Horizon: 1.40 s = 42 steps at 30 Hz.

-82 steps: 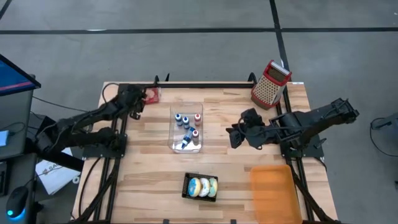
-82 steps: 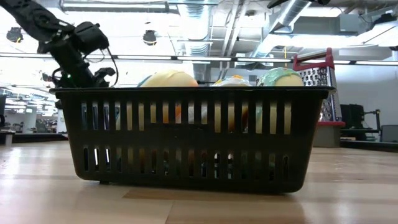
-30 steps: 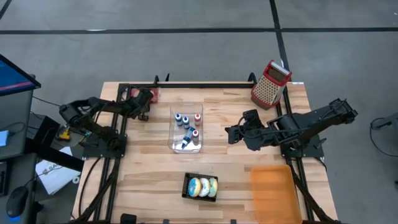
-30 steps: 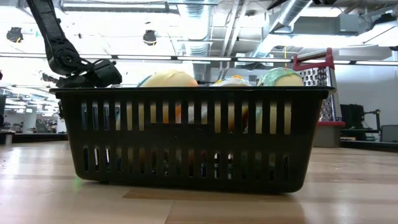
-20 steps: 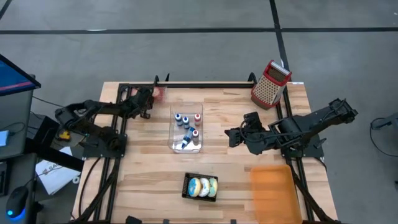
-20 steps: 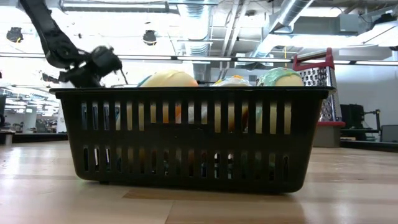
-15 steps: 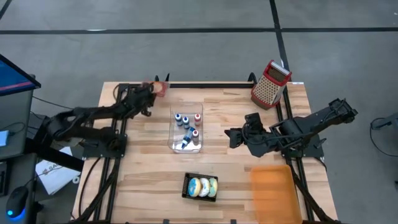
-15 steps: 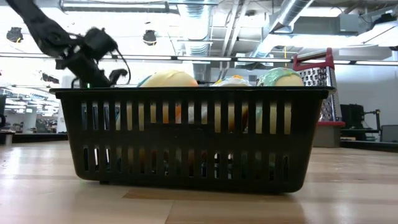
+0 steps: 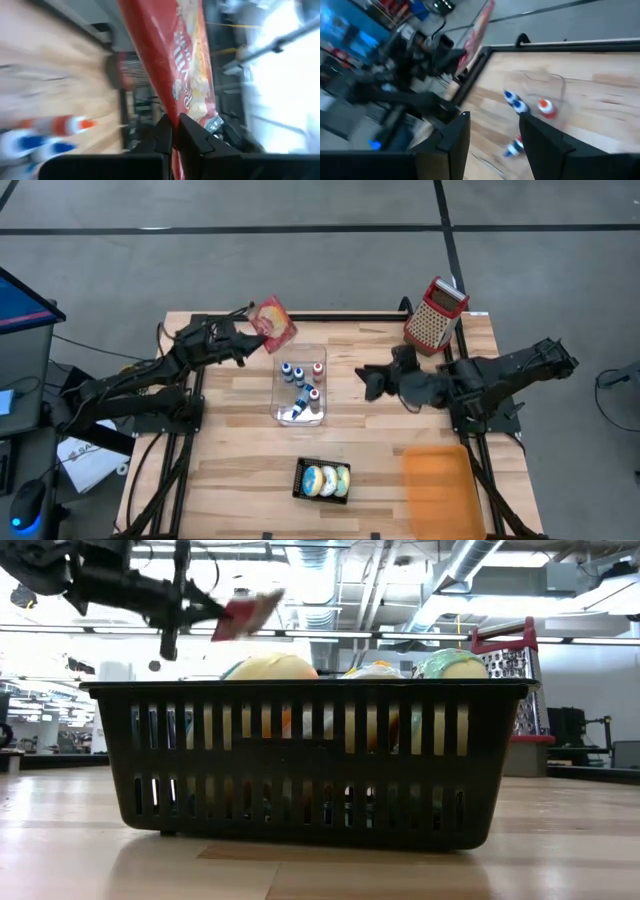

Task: Pick & Place Food Item
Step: Put the red popcorn bag into the orange bin

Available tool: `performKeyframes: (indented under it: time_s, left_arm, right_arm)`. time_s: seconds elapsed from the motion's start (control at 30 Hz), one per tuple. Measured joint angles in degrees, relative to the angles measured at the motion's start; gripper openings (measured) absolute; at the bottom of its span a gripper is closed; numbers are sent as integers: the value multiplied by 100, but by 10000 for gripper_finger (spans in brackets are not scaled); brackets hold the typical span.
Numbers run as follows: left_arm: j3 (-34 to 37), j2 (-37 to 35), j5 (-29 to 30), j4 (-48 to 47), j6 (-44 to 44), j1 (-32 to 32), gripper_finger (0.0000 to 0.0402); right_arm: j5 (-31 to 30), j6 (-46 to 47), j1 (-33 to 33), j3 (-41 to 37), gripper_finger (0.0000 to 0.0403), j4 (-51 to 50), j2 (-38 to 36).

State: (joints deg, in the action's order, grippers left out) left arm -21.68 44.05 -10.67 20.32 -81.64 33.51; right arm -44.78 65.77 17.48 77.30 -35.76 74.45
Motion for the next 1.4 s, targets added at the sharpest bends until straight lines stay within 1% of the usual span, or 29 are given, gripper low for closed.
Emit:
performKeyframes:
  time_s: [0.13,0.2,0.3,0.43,0.53,0.63,0.8,0.97,1.13,1.27,1.4]
  left_arm:
    - [-33,-59,151,457,390,-526,5]
    - [-139,28,269,407,635,-870,5]
    - [-349,296,522,396,850,-1356,5]
    - [-685,739,841,398,1082,-1820,5]
    - [-960,1051,878,430,1262,-2028,5]
    - [-1164,1308,877,425,1375,-2164,5]
    - [-1306,1621,889,413,1387,-2321,5]
    - [-1322,1696,896,387,1370,-2440,5]
    - [-1330,1641,887,440,1376,-2449,5]
    - [-1330,1617,887,419,1374,-2449,5]
    - [-1330,1615,904,415,1374,-2449,5]
  right_arm:
    - [479,34,-471,0,164,753,-31]
    - [748,-106,-683,0,167,1231,-15]
    - [1359,-274,-1053,10,176,1783,88]
    - [2124,-314,-1485,18,192,2044,235]
    - [2518,-296,-1685,6,202,2018,378]
    - [2721,-304,-1808,0,209,1995,560]
    - [3016,-344,-2010,2,212,2570,925]
    - [3291,-334,-2143,-2,210,2742,1122]
    - [3342,-327,-2164,-13,203,2704,1237]
    - [3416,-325,-2201,2,192,2742,1286]
    - [3439,-326,-2219,0,159,2830,1346]
